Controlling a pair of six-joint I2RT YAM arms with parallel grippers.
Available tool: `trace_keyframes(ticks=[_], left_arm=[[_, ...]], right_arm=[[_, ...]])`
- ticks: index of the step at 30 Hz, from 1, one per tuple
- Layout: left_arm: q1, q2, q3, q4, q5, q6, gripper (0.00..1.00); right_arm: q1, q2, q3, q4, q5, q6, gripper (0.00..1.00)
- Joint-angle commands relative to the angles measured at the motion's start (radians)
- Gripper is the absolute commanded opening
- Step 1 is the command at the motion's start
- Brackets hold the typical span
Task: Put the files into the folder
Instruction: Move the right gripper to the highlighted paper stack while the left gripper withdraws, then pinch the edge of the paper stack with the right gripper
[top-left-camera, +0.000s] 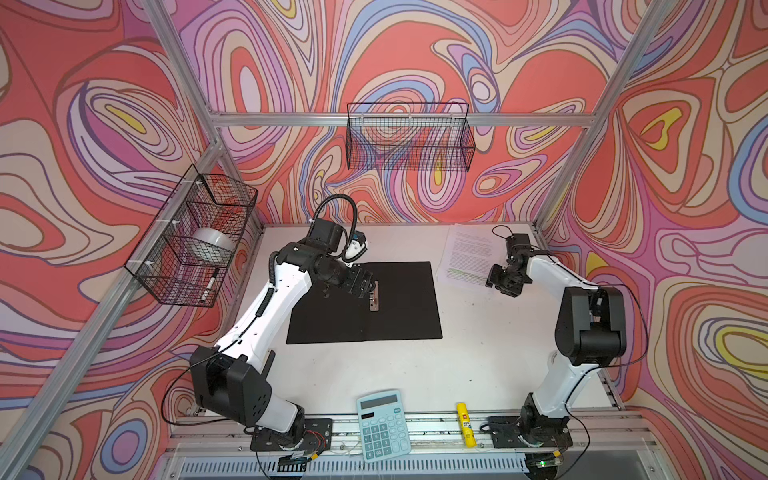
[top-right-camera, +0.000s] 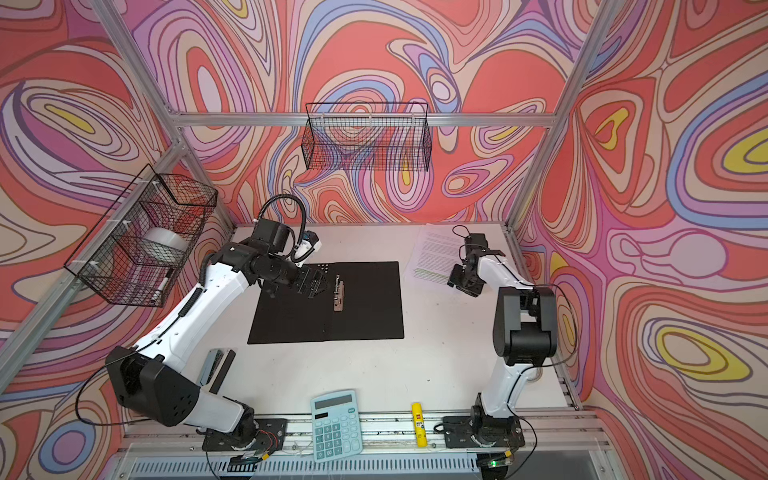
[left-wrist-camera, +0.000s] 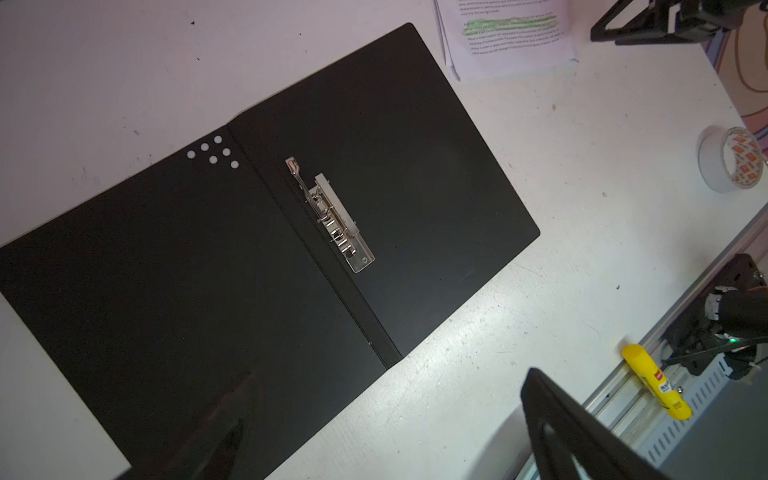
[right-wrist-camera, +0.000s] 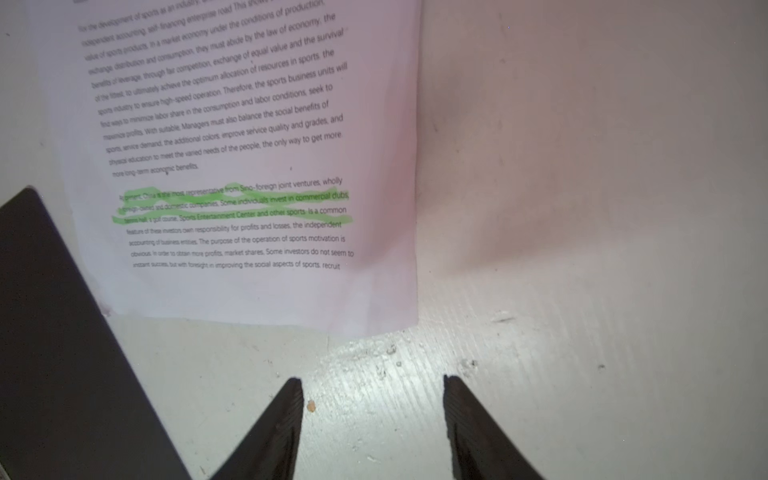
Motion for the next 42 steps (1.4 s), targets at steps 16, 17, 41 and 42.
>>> trace_keyframes(ticks=[16,17,41,42], left_arm=[[-0.001,0.006,-0.045,0.010,0.020,-0.021,0.98],[-0.002,0.004,-0.048,0.013,0.020,-0.020,0.98],[-0.002,0.019,-0.054,0.016,0.023,-0.018,0.98],[-0.002,0.019,-0.056,0.016,0.023,-0.017,0.98]], right_arm=[[0.000,0.211,0.206,-0.109,0.040,-0.020,0.58],[0.000,0.215,0.210,-0.112,0.046,-0.027,0.58],[0.000,0.279,0.258,-0.192,0.121,-0.105,0.30],[-0.001,0.274,0.250,-0.191,0.121,-0.106,0.25]])
